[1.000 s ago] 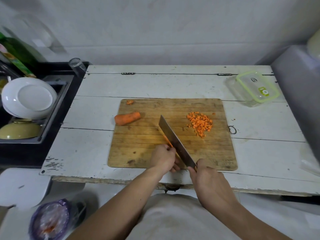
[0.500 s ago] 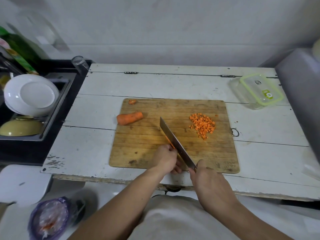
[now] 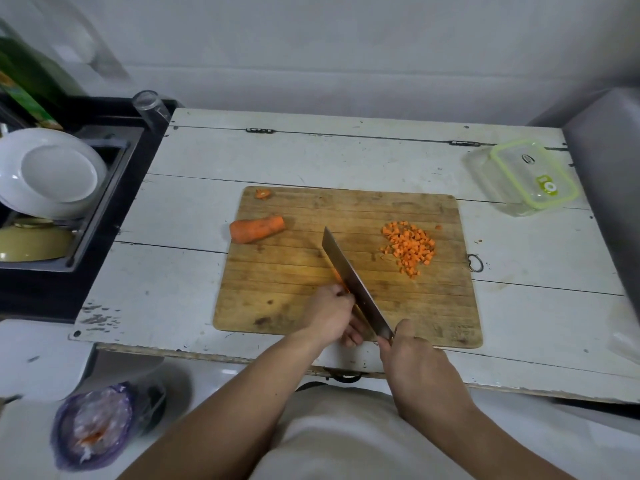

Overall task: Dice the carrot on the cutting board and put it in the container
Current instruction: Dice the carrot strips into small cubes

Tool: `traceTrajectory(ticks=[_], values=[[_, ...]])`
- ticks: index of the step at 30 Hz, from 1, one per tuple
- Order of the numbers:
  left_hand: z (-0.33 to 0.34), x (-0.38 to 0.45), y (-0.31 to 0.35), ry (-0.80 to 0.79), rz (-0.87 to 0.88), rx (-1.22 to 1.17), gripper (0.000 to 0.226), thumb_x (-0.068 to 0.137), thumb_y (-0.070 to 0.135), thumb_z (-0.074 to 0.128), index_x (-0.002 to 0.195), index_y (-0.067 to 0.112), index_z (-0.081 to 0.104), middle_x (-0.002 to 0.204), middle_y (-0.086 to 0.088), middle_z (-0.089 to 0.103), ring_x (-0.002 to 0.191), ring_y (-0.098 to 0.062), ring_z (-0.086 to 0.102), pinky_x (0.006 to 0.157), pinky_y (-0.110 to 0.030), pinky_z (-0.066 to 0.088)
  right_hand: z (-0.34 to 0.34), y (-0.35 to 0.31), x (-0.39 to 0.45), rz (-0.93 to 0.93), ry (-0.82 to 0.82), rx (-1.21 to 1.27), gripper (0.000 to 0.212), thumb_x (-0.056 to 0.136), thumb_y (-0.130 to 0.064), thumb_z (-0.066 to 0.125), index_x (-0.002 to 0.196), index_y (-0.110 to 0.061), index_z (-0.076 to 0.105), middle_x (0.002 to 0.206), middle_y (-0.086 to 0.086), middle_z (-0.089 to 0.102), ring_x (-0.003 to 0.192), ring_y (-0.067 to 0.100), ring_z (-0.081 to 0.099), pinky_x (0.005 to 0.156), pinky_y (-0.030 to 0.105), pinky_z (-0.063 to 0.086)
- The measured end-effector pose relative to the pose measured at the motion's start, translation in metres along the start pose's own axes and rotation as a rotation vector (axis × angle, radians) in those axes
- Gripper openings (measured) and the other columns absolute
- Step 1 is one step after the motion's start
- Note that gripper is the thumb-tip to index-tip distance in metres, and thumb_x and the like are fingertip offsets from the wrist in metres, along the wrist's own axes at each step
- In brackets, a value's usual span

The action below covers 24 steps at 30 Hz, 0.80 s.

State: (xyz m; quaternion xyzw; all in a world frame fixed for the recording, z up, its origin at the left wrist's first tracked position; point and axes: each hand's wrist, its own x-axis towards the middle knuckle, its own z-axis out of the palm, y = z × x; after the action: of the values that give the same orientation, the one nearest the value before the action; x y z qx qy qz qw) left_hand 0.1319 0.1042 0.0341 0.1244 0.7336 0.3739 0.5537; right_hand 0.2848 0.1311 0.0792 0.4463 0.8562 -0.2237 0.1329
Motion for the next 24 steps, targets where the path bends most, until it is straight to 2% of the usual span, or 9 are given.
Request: traceTrajectory(ticks=[3,7,12,16,20,24], values=[[-0.001,0.002,0.001,-0.007,-0.008,-0.024,0.021,0.107,0.014,0.040,0.103,0.009,0.061,0.066,-0.016,0.071,0.049,-0.027,0.066,0.042,-0.029,0.047,0.004,-0.001,0.008,-0.008,0.041,-0.015,0.030,0.107,-0.044,0.033,0.107,-0.015,0.041,0.098,0.005,0.070,0.090,0.025,0.071,0.063,0.031,0.045],[-0.002,0.003,0.002,-0.007,-0.027,-0.068,0.032,0.105,0.012,0.036,0.105,0.000,0.066,0.079,-0.030,0.072,0.048,-0.030,0.062,0.041,-0.028,0.047,0.012,-0.007,0.019,-0.061,0.071,-0.185,0.026,0.109,-0.033,0.036,0.117,-0.010,0.044,0.102,0.004,0.071,0.093,0.023,0.072,0.061,0.028,0.041],[0.000,0.003,0.003,0.016,-0.034,-0.087,0.031,0.101,0.008,0.036,0.103,-0.002,0.065,0.086,-0.036,0.070,0.048,-0.030,0.061,0.043,-0.028,0.047,0.010,-0.005,0.024,-0.056,0.067,-0.021,0.030,0.107,-0.041,0.035,0.113,-0.013,0.043,0.102,0.009,0.070,0.093,0.032,0.071,0.069,0.038,0.050],[0.000,-0.002,0.004,0.041,-0.035,-0.059,0.028,0.103,0.010,0.038,0.105,-0.001,0.064,0.078,-0.030,0.072,0.047,-0.029,0.062,0.041,-0.027,0.047,0.008,0.001,0.014,-0.042,0.028,0.058,0.030,0.106,-0.042,0.040,0.113,-0.013,0.045,0.101,0.009,0.070,0.093,0.032,0.069,0.068,0.037,0.048],[-0.001,-0.004,0.005,0.054,-0.026,-0.021,0.023,0.105,0.013,0.041,0.095,0.004,0.059,0.063,-0.018,0.069,0.049,-0.029,0.064,0.044,-0.030,0.049,0.002,0.009,0.005,0.054,-0.006,0.153,0.033,0.106,-0.043,0.041,0.113,-0.012,0.049,0.103,0.011,0.070,0.096,0.033,0.067,0.069,0.036,0.045],[-0.008,-0.009,0.003,0.062,-0.041,0.116,0.021,0.105,0.017,0.044,0.103,0.004,0.060,0.069,-0.018,0.070,0.052,-0.027,0.067,0.048,-0.031,0.054,-0.004,0.010,0.011,0.071,0.000,0.115,0.033,0.106,-0.045,0.038,0.109,-0.014,0.049,0.103,0.011,0.069,0.097,0.032,0.067,0.067,0.034,0.042]])
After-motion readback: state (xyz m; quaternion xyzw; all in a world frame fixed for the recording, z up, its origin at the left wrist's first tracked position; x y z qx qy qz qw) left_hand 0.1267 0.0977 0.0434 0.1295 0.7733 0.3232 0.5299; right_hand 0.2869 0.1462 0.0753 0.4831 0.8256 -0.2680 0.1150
